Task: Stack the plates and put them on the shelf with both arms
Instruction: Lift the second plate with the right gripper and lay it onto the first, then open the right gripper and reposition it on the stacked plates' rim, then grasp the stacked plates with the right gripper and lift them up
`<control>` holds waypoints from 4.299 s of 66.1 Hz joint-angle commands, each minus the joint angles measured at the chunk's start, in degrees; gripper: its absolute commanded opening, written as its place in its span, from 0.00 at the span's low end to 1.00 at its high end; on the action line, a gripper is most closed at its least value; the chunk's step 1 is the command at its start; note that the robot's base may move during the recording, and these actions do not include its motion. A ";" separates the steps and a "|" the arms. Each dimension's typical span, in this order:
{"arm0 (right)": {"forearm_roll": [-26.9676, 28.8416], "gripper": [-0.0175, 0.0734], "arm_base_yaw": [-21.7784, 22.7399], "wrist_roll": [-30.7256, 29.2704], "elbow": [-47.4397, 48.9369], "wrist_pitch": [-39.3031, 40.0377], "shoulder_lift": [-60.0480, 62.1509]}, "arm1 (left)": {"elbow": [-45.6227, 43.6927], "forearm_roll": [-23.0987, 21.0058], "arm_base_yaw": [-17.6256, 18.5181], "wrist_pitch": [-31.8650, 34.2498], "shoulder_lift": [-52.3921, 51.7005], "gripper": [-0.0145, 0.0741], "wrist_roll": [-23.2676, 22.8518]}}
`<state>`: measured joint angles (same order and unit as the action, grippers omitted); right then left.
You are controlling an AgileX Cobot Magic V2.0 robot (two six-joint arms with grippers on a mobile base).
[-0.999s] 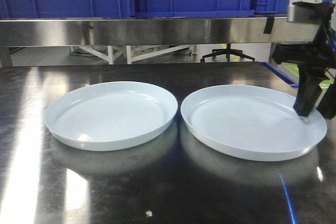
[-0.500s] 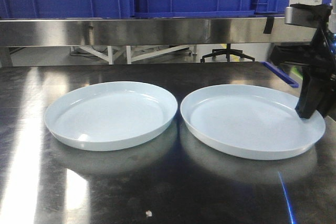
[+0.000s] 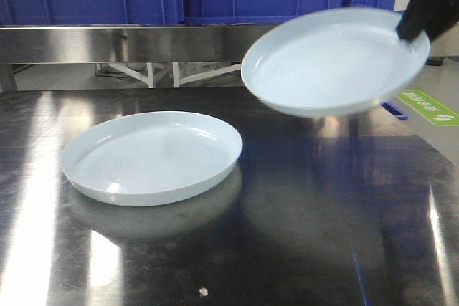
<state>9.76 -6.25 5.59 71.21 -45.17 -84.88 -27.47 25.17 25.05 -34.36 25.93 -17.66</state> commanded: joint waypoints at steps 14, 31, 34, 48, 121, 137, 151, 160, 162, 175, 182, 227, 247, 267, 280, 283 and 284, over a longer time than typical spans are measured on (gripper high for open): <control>3.53 0.26 -3.14 -0.22 4.31 1.62 4.04 | -1.57 0.65 0.11 4.34 0.21 0.26 -0.12; 3.53 0.26 -13.65 -0.22 4.42 4.93 0.87 | -1.57 0.65 0.11 4.34 0.21 0.26 -0.12; 3.53 0.26 -15.17 -0.22 4.42 5.31 -0.10 | -1.57 0.65 0.11 4.34 0.21 0.26 -0.12; 3.53 0.26 -21.04 -0.22 4.81 7.97 -5.40 | -1.57 0.65 0.11 4.34 0.21 0.26 -0.12; 3.58 0.26 -23.64 -0.22 14.97 4.09 -16.74 | -1.57 0.65 0.11 4.34 0.21 0.26 -0.12; 3.30 0.44 -23.64 -0.22 14.97 3.95 -16.83 | -1.57 0.65 0.11 4.34 0.21 0.26 -0.12; 2.51 0.65 -23.64 -0.22 14.97 3.95 -16.83 | -1.57 0.65 0.11 4.34 0.21 0.26 -0.12; 2.51 0.65 -23.64 -0.22 14.97 3.95 -16.83 | -1.57 0.65 0.11 4.34 0.21 0.26 -0.12; 2.45 0.65 -23.64 -0.22 14.97 4.01 -16.83 | -1.57 0.65 0.11 4.34 0.21 0.26 -0.12; 2.45 0.65 -23.64 -0.22 14.97 3.47 -18.55 | -1.57 0.65 0.11 4.34 0.21 0.26 -0.12; 2.45 0.65 -23.64 -0.22 14.97 2.98 -19.73 | -1.57 0.65 0.11 4.34 0.21 0.26 -0.12; 2.45 0.65 -23.64 -0.22 14.97 1.57 -23.76 | -1.57 0.65 0.11 4.34 0.21 0.26 -0.12; 2.45 0.29 -23.64 -0.22 14.97 1.60 -23.76 | -1.57 0.65 0.11 4.34 0.21 0.26 -0.12; 1.49 0.25 -23.64 -0.22 15.17 3.48 -20.96 | -1.57 0.65 0.11 4.34 0.21 0.26 -0.12; -1.15 0.25 -23.64 -0.22 15.23 5.75 -14.94 | -1.57 0.65 0.11 4.34 0.21 0.26 -0.12; -1.61 0.25 -23.64 -0.22 15.23 5.97 -13.74 | -1.57 0.65 0.11 4.34 0.21 0.26 -0.12; -1.75 0.25 -23.64 -0.22 15.23 6.02 -13.24 | -1.57 0.65 0.11 4.34 0.21 0.26 -0.12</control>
<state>8.76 -29.87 5.72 84.53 -42.86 -104.42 -27.47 25.17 25.05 -34.36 25.93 -17.54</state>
